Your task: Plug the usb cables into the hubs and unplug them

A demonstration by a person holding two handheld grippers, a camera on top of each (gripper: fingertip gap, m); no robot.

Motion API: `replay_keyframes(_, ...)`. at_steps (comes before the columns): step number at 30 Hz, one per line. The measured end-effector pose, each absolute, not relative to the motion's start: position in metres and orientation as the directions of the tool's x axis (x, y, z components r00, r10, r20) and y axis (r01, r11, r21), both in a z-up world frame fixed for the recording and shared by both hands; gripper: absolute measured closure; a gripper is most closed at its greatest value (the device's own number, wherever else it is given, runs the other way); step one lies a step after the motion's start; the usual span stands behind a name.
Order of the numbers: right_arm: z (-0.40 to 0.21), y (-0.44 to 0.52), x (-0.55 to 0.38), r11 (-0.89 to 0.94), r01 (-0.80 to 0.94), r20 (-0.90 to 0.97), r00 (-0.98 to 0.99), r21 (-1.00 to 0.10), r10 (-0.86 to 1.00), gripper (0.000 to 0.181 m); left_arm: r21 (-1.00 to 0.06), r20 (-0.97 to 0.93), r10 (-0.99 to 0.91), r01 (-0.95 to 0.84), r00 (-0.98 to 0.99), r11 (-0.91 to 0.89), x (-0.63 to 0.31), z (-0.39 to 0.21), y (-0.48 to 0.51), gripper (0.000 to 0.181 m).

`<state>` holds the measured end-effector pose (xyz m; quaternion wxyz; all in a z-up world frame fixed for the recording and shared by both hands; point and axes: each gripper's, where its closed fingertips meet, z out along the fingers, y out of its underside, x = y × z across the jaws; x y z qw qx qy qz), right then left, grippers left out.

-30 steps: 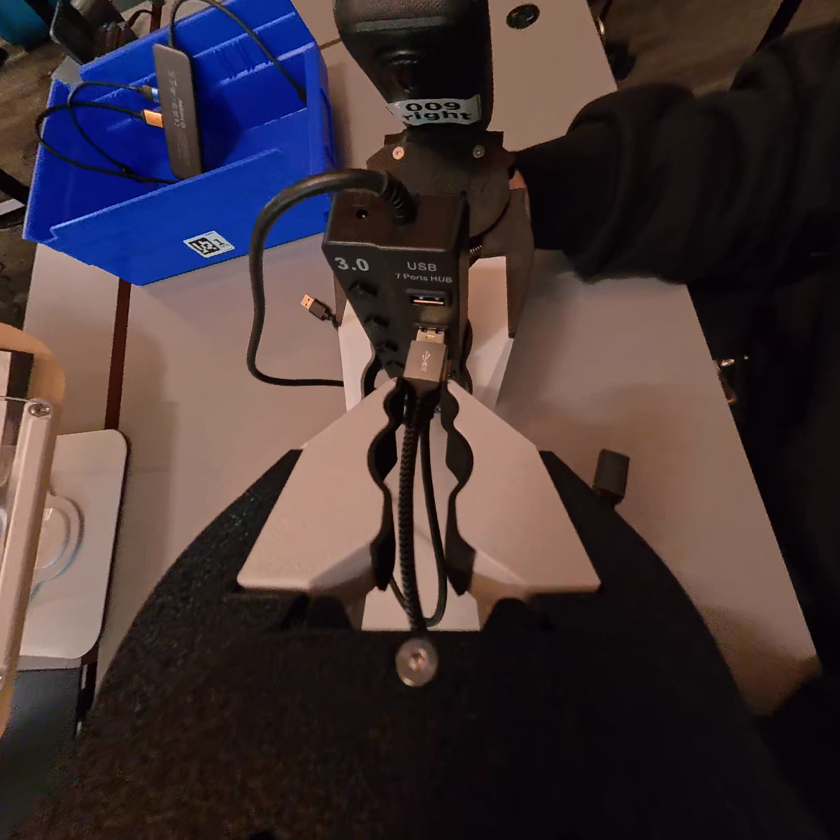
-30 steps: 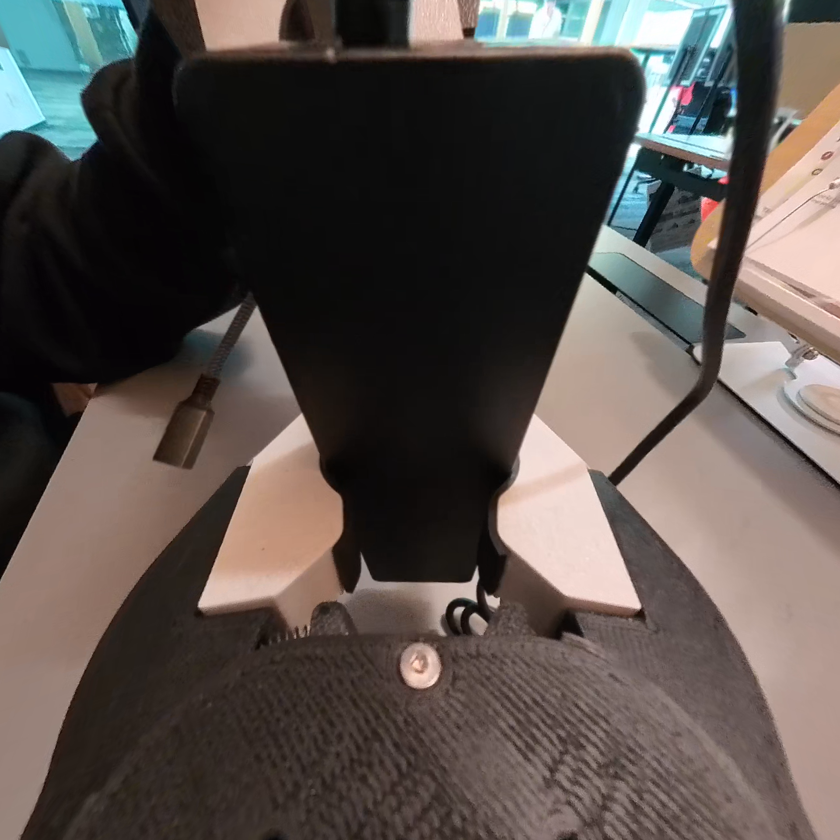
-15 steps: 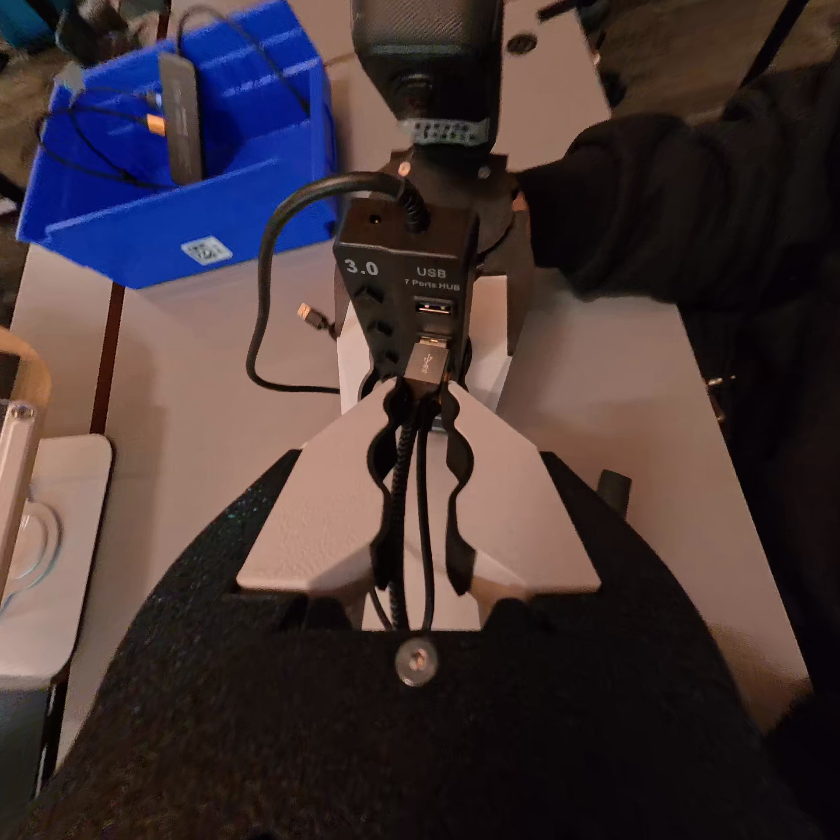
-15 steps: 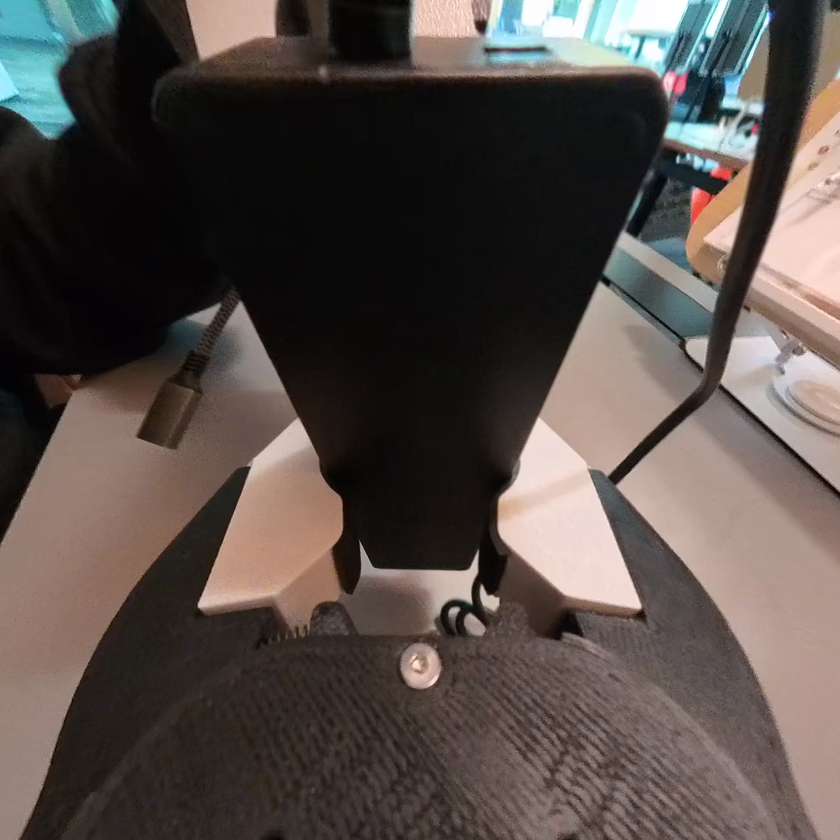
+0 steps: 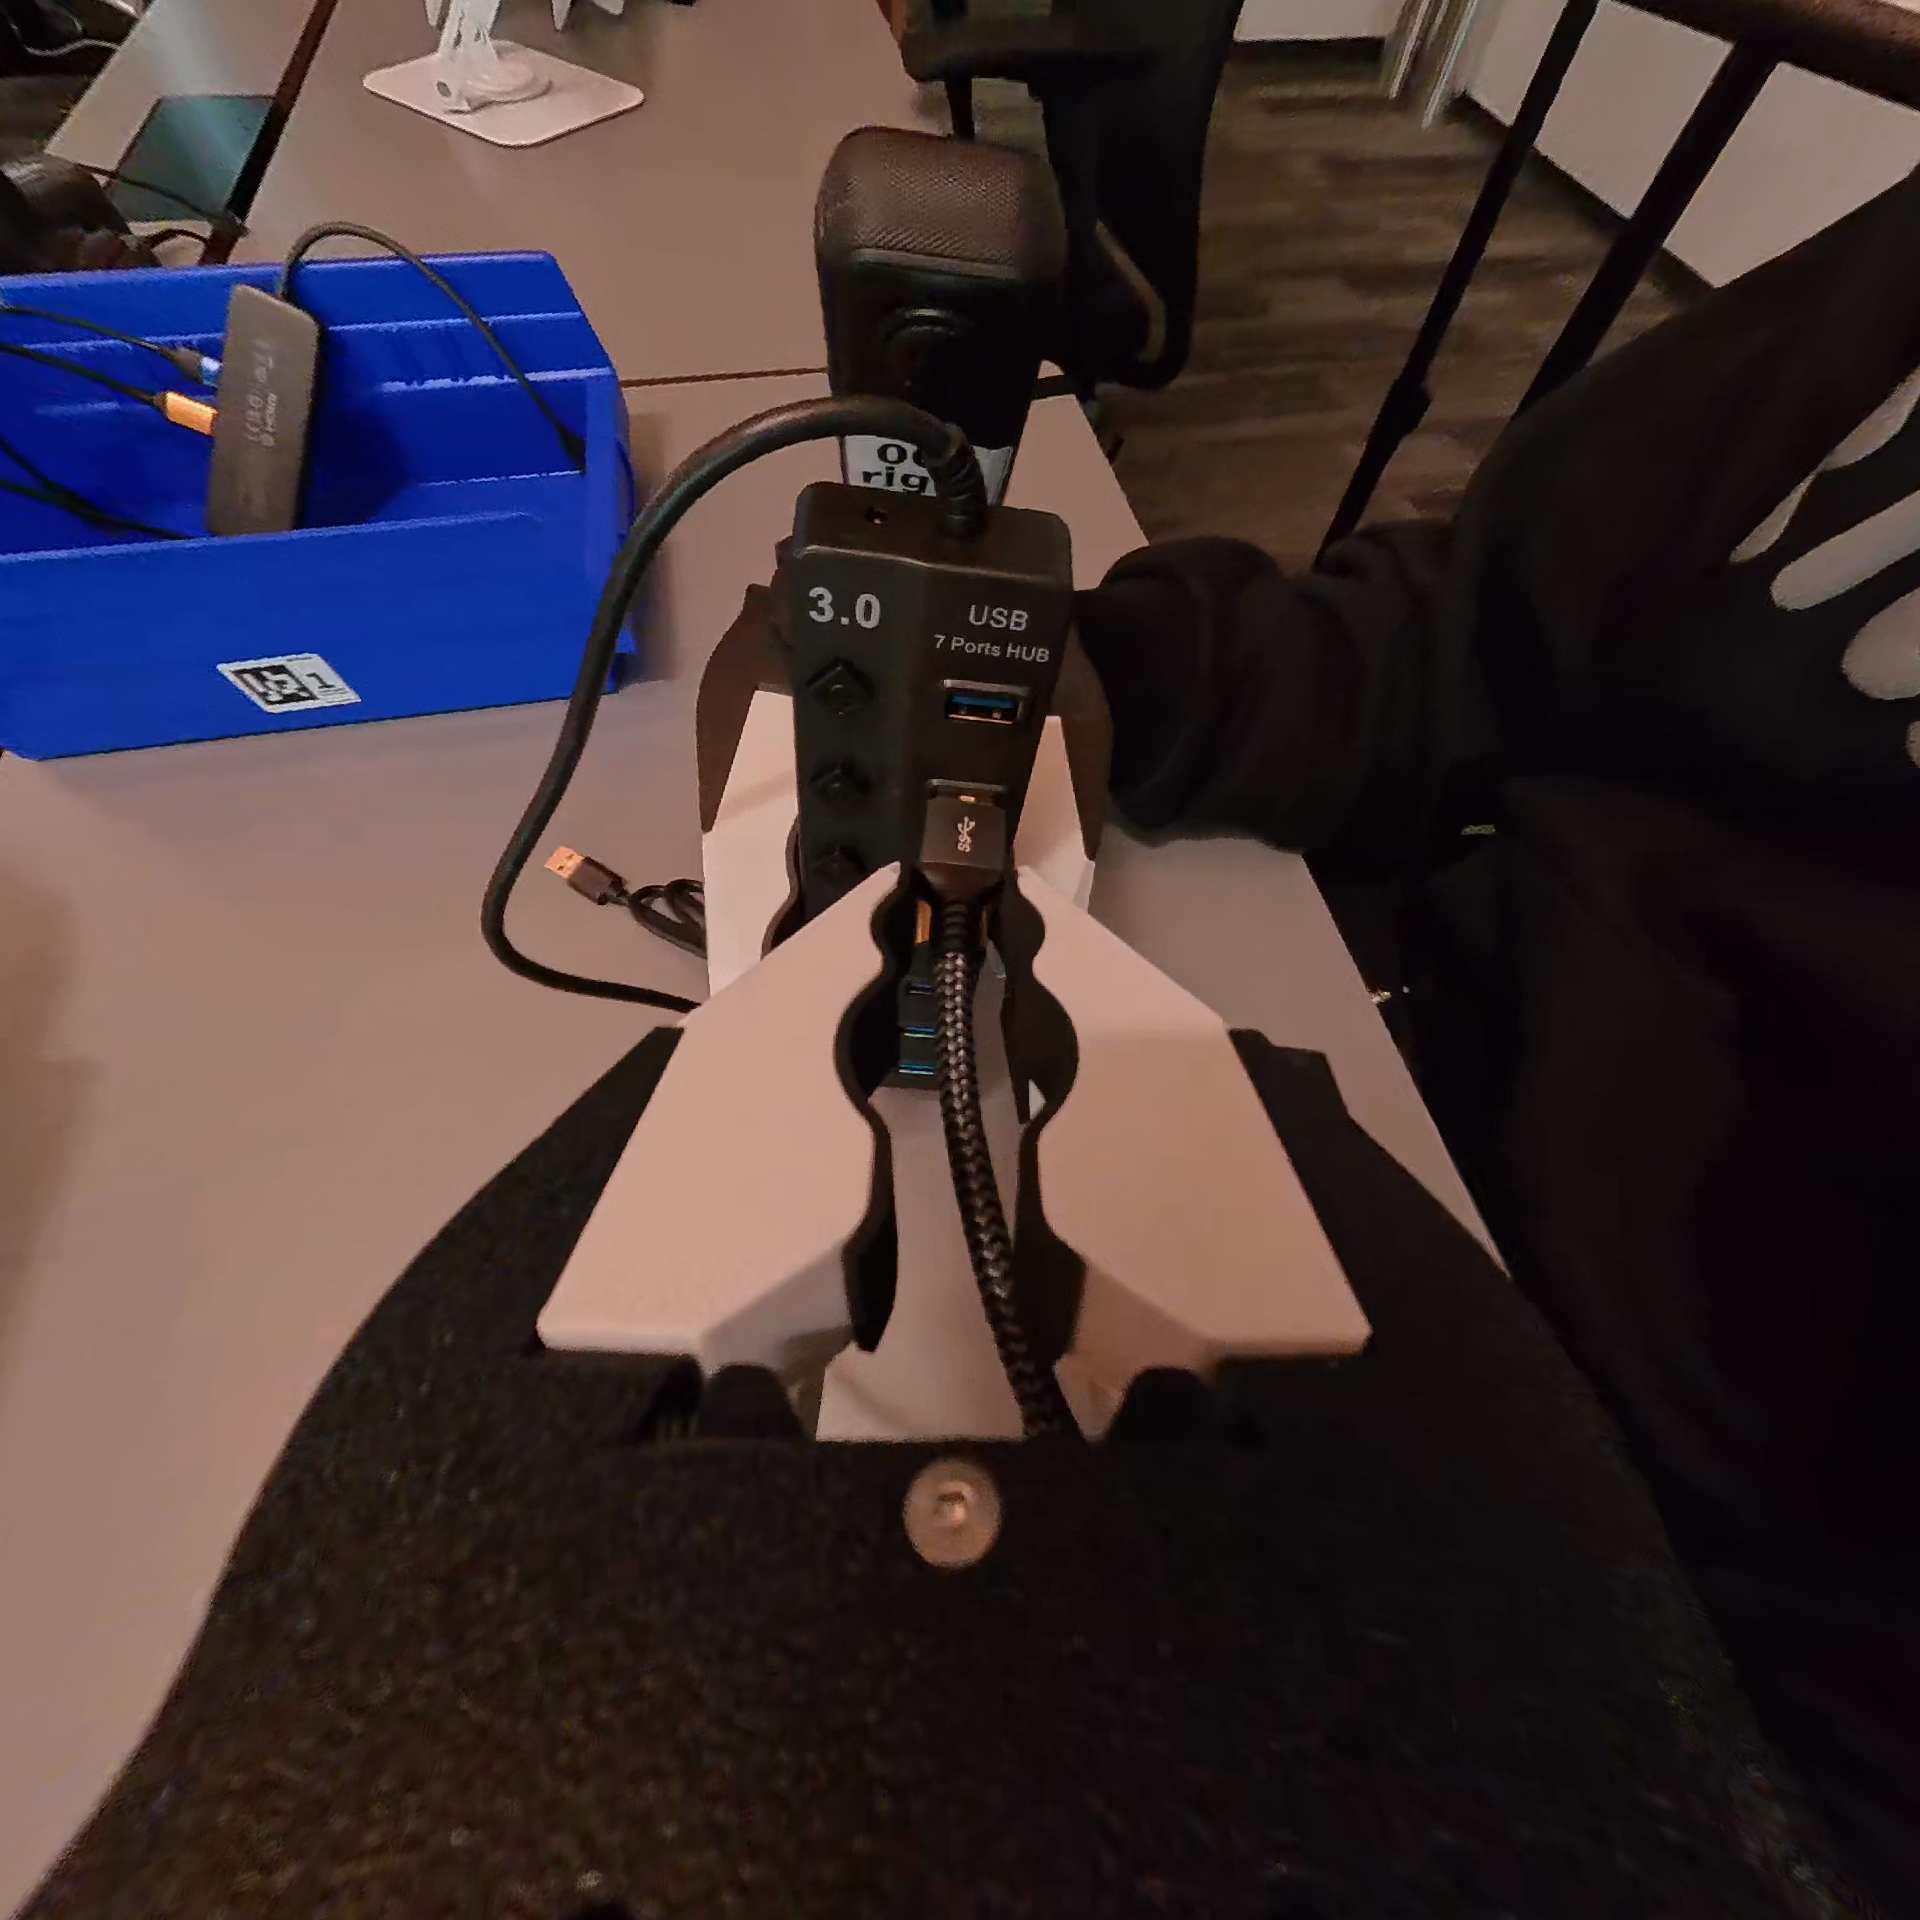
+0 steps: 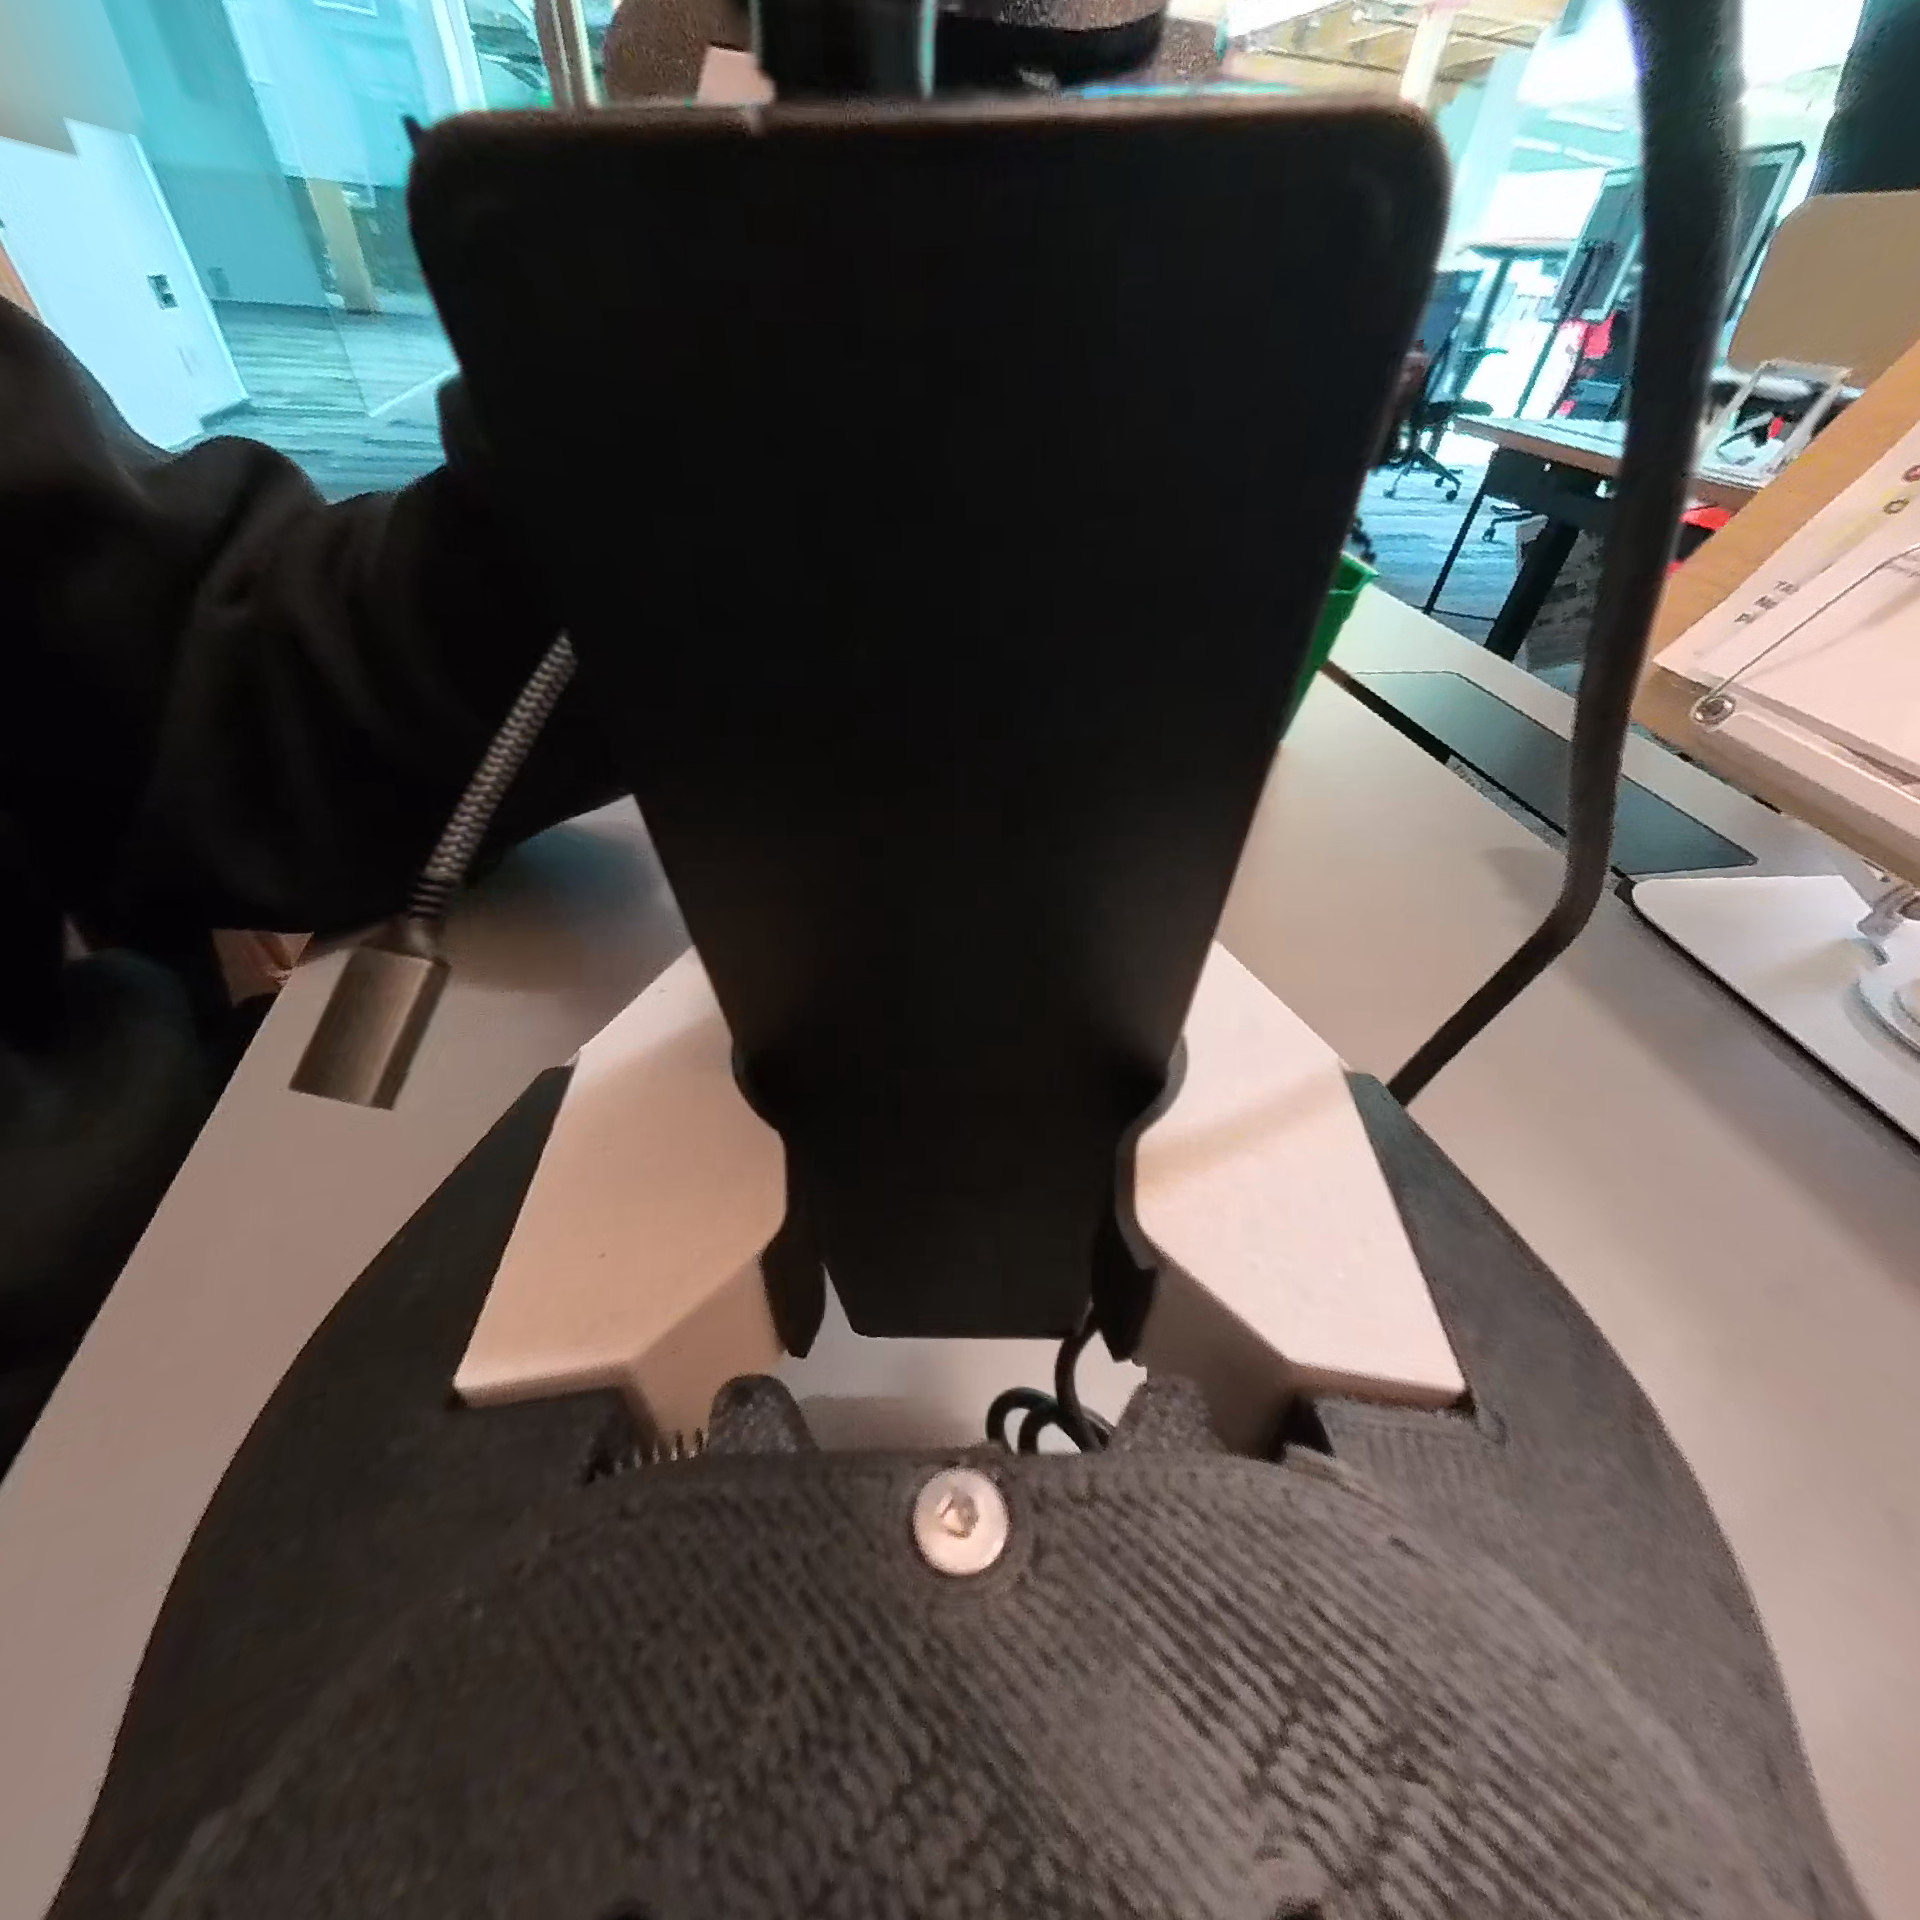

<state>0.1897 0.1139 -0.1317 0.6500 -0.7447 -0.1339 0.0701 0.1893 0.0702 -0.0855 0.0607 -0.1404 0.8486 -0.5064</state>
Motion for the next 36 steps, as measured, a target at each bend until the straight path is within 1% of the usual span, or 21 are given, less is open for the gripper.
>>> replay_keyframes(3,-0.132,0.115,0.195,-0.129,0.09,0.053,0.963,-0.988,0.263,0.119,-0.861,-0.049,-0.324,-0.124,-0.945,0.492,0.194,-0.086,0.07,0.168)
replay_keyframes(14,-0.156,0.116,0.2,-0.256,0.148,0.087,0.968,-0.955,0.237,0.119,-0.769,-0.146,-0.316,-0.094,-0.937,0.632,0.196,-0.102,0.071,0.168)
replay_keyframes(17,-0.163,0.119,0.197,-0.286,0.188,0.118,0.962,-0.939,0.247,0.119,-0.779,-0.134,-0.294,-0.082,-0.946,0.621,0.193,-0.101,0.066,0.168)
replay_keyframes(19,-0.16,0.122,0.191,-0.252,0.167,0.097,0.959,-0.953,0.268,0.12,-0.791,-0.126,-0.295,-0.084,-0.947,0.606,0.191,-0.098,0.064,0.168)
replay_keyframes(21,-0.159,0.125,0.195,-0.267,0.166,0.102,0.966,-0.949,0.235,0.121,-0.772,-0.143,-0.313,-0.092,-0.939,0.629,0.192,-0.098,0.07,0.168)
replay_keyframes(25,-0.165,0.128,0.192,-0.29,0.181,0.111,0.964,-0.94,0.244,0.119,-0.748,-0.18,-0.277,-0.051,-0.944,0.661,0.188,-0.102,0.079,0.168)
replay_keyframes(28,-0.159,0.125,0.195,-0.254,0.168,0.106,0.965,-0.952,0.239,0.12,-0.756,-0.173,-0.297,-0.066,-0.939,0.651,0.19,-0.102,0.086,0.168)
replay_keyframes(30,-0.148,0.121,0.201,-0.198,0.148,0.103,0.97,-0.969,0.22,0.119,-0.754,-0.176,-0.329,-0.088,-0.928,0.651,0.195,-0.102,0.094,0.167)
replay_keyframes(33,-0.129,0.114,0.204,-0.097,0.066,0.043,0.973,-0.993,0.226,0.119,-0.776,-0.175,-0.357,-0.095,-0.918,0.624,0.199,-0.097,0.095,0.167)
replay_keyframes(36,-0.129,0.116,0.204,-0.082,0.039,0.019,0.972,-0.996,0.234,0.119,-0.793,-0.165,-0.369,-0.099,-0.915,0.601,0.201,-0.092,0.089,0.167)
